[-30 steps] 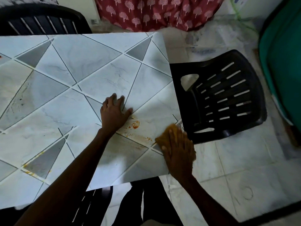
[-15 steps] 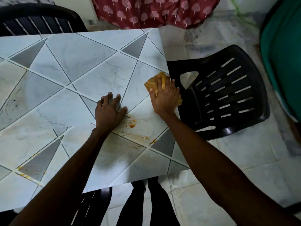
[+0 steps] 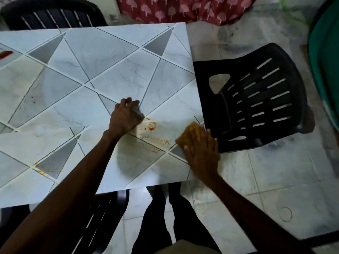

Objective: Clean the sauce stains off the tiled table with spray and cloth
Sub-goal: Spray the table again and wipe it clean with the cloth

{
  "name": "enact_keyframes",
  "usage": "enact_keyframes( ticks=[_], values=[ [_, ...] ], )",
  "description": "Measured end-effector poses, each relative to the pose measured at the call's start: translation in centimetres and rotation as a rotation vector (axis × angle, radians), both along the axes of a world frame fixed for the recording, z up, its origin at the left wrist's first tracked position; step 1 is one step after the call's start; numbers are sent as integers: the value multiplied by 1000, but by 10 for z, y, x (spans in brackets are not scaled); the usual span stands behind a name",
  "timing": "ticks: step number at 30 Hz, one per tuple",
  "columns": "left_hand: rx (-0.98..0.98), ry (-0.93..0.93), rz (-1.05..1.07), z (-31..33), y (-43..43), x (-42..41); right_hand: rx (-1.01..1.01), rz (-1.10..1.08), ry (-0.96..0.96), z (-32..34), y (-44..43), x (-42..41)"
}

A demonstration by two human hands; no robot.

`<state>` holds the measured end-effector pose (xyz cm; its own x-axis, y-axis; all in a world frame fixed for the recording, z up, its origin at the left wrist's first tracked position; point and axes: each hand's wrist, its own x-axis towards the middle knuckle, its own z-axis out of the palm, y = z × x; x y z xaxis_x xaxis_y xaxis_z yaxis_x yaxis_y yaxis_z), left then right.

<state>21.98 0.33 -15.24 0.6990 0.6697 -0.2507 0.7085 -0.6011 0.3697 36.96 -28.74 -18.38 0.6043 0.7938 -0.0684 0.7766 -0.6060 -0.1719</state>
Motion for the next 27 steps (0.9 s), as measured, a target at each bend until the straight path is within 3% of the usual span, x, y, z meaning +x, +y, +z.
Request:
enact_keyframes(
  ticks=[4,7,11,16,19,22,24,27],
  values=[
    [-33,48,-4,11,-13,-41,29,-114,42,1,134,44],
    [-46,55,40,13,-27,-70,59,76,23,7,191,3],
    [-21,51,41,13,-32,-89,79,478,38,6,118,-68],
    [-12,0,8,8,-35,-92,34,518,75,4,-8,-33],
    [-12,28,21,1,-41,-93,28,311,9,3,39,25],
    [-6,26,61,-3,-50,-96,19,76,14,11,129,29],
    [1,26,77,-3,-56,-96,41,130,19,12,149,-3],
    [13,42,50,-3,-56,-99,65,465,-21,7,91,-58]
  ],
)
